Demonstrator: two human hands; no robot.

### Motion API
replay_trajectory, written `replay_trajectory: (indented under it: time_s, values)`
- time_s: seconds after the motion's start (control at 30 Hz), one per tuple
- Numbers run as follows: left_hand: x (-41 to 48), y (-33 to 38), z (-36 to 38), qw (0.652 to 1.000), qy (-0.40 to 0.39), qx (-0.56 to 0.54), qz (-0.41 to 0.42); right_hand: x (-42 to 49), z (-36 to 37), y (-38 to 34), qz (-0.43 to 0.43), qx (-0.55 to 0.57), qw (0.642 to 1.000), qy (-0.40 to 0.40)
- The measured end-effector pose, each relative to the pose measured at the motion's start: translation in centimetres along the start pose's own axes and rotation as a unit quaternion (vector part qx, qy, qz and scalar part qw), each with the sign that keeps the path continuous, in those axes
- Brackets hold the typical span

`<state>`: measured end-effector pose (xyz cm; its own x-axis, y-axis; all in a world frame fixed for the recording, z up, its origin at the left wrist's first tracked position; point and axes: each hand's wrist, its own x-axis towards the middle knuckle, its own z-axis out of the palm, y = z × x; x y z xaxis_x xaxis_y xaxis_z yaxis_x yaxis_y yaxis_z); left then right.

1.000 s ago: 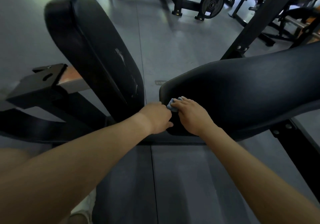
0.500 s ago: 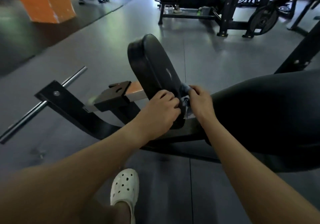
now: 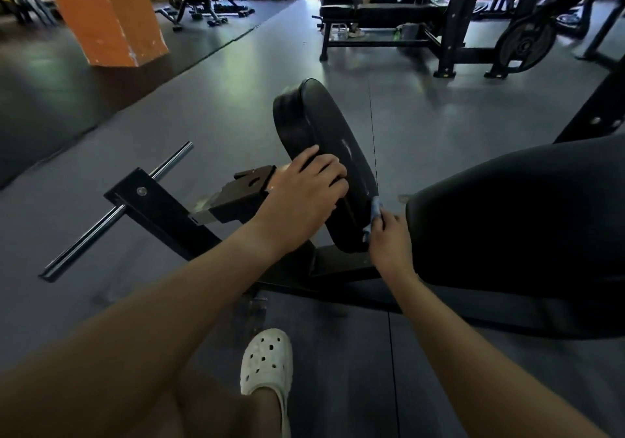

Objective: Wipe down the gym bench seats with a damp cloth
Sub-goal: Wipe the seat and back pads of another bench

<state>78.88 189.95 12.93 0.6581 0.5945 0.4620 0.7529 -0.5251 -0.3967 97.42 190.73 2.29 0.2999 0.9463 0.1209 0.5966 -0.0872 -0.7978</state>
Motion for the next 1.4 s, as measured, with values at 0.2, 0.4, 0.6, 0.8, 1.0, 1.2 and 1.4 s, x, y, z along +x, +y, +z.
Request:
replay_trajectory:
  time_s: [0.2, 0.4, 0.6, 0.8, 1.0, 1.2, 1.4]
  values:
    - [0.0, -1.0, 0.3, 0.999, 0.022, 0.017, 0.034, 1.7, 0.5, -4.3, 0.039, 0.114, 0.993, 0.003]
    - [0.5, -0.5, 0.7, 0.999, 0.052, -0.005, 0.001, 0.2, -0.5, -7.6, -0.098, 0.124, 0.987, 0.034]
    - [0.2, -0.2, 0.8, 0.999, 0.041, -0.028, -0.004, 0.8, -0.1, -1.8, -0.1, 0.002, 0.994, 0.04]
    - [0.1, -0.1, 0.7, 0.998, 0.042, -0.038, -0.01, 3.0, 0.7, 0.0, 0.024, 0.053, 0.998, -0.029]
    - [0.2, 0.0, 0.7, 0.998, 0.051, -0.03, -0.013, 3.4, -0.2, -6.0, -0.03, 0.125, 0.992, -0.018]
    - [0.0, -0.2, 0.7, 0.998, 0.05, -0.047, -0.006, 2.0, -0.3, -2.8, -0.051, 0.061, 0.997, -0.016]
    - [0.0, -0.2, 0.4, 0.997, 0.043, -0.069, -0.007, 2.0, -0.3, 0.4, 0.031, -0.007, 0.998, -0.053]
